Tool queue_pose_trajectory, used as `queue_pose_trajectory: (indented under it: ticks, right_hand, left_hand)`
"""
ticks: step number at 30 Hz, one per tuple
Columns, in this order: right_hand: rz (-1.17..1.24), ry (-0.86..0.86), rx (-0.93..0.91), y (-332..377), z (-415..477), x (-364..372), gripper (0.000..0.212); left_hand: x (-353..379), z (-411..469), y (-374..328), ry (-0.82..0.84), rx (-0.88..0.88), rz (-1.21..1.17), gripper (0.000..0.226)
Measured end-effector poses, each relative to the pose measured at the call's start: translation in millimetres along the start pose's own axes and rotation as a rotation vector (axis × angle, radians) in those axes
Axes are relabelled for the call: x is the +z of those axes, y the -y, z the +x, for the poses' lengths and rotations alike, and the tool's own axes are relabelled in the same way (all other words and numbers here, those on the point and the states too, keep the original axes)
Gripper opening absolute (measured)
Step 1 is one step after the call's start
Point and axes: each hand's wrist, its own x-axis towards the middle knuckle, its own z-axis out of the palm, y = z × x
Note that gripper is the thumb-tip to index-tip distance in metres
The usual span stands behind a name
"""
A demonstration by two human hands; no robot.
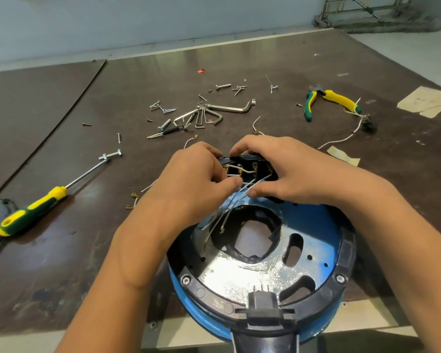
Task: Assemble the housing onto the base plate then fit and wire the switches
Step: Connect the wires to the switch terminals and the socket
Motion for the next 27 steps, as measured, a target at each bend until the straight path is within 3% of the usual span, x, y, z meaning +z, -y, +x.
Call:
queue_pose_trajectory:
  ticks: [3,7,10,15,19,23,27]
  right_hand:
    - [-0.006,0.006,0.009,1,0,0,0.068]
    - [-0.047,0.021,0.002,5,-2,0,0.069]
    - [-0.014,0.032,0.037,6,-5,-1,0.071]
    - [0.071,0.002,0.073,1,-1,2,0.07]
    - [0.125,-0.025,0.077,0,0,2,0.063]
    - [0.23,-0.083,0.129,1,1,1,0.051]
    - [0.206,-0.086,0.143,5,2,2,0.048]
  left_hand:
    - [-5,1,7,-0.025,0.004,-0.089,0.028]
    - [-11,3,28,-0.219,-0.106,-0.409,0.038]
    - [-10,9,52,-0.343,-0.206,-0.477,0.044]
    - [7,18,94,-0.313,-0.302,-0.2,0.021]
    - [29,34,104,-0.218,-0.252,0.006,0.039]
    - [47,58,93,-0.06,-0.147,0.198,0.034]
    - [55,64,88,-0.008,-0.213,0.268,0.038]
